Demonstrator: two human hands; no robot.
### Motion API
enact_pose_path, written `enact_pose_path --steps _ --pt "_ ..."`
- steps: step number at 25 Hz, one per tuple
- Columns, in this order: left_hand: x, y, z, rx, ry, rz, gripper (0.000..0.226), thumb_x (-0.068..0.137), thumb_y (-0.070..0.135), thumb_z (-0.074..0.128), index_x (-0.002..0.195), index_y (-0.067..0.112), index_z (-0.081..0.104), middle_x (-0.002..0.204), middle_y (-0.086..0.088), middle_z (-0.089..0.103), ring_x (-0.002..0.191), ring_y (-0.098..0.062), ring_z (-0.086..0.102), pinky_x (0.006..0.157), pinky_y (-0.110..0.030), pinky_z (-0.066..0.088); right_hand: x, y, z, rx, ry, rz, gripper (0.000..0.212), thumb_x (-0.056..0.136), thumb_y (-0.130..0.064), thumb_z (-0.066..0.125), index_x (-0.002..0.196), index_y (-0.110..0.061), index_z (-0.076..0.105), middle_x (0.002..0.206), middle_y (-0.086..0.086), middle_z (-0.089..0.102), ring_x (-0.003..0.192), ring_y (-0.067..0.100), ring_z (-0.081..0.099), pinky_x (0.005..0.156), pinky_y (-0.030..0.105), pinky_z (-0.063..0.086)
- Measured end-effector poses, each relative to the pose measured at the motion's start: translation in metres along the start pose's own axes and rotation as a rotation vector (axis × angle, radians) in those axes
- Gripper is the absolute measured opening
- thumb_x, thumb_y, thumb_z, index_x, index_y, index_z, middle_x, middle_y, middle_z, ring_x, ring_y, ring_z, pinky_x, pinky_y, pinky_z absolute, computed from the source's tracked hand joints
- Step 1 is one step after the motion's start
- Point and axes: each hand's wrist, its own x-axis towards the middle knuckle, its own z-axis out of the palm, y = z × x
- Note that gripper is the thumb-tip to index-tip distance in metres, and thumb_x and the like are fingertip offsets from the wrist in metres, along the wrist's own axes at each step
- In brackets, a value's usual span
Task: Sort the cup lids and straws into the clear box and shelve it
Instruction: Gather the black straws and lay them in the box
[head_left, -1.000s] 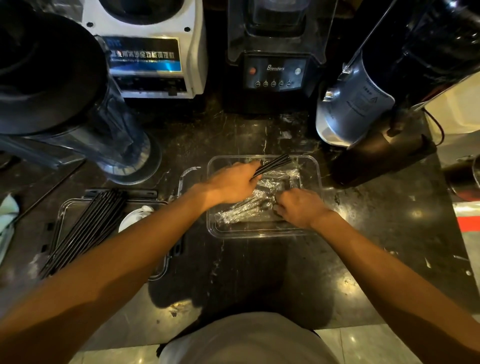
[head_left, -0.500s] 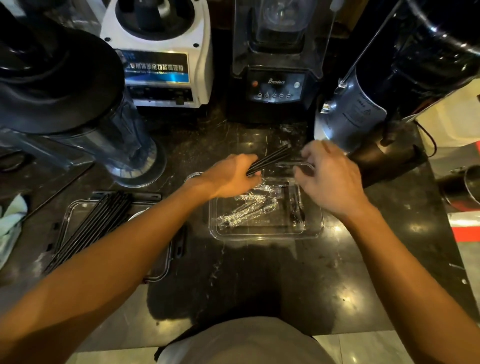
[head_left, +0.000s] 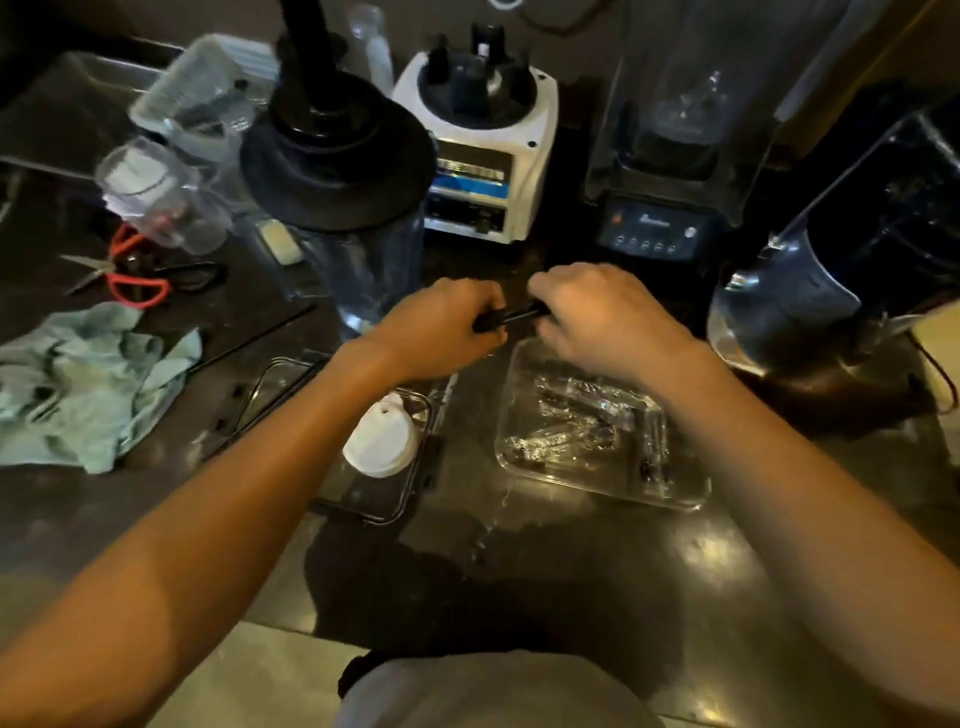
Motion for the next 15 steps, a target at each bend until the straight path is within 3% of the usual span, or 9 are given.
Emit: enact_pose_path --steps 4,7,10,15 --pt "-0.071 -0.056 0.007 0.054 0.082 -0.199 0.024 0.09 0.028 0.07 0.108 0.014 0.066 0.098 -0.009 0.073 0.087 -0.028 0.069 0.074 -0.045 0.056 0.036 -0.076 0.025 -0.065 -0.131 -0.189 0.024 0.096 -0.025 0.056 0.117 -0.014 0.062 0.118 0.009 0.067 0.115 0.032 0.062 0.09 0.043 0.048" --pt "-0.121 -0.084 0.025 -0.029 0.085 -0.374 0.022 0.085 0.033 0.064 0.102 0.02 0.065 0.097 -0.006 0.073 0.088 -0.028 0.07 0.074 -0.046 0.057 0.057 -0.121 0.053 -0.059 -0.274 -0.314 0.023 0.098 -0.019 0.054 0.119 -0.016 0.061 0.117 0.009 0.067 0.115 0.03 0.062 0.092 0.043 0.047" --pt "-0.159 -0.107 0.032 -0.094 0.134 -0.514 0.017 0.085 0.03 0.072 0.094 0.017 0.064 0.092 -0.004 0.073 0.084 -0.026 0.069 0.073 -0.046 0.056 0.076 -0.155 0.076 -0.088 -0.315 -0.422 0.022 0.098 -0.01 0.051 0.118 -0.015 0.058 0.116 0.008 0.065 0.113 0.029 0.061 0.086 0.041 0.047" --pt "-0.184 -0.144 0.035 -0.112 0.178 -0.684 0.027 0.088 0.027 0.074 0.111 0.014 0.067 0.103 -0.005 0.072 0.092 -0.021 0.069 0.078 -0.037 0.056 0.122 -0.185 0.103 -0.169 -0.354 -0.484 0.03 0.098 -0.011 0.052 0.127 -0.01 0.059 0.124 0.013 0.064 0.117 0.033 0.059 0.09 0.043 0.047"
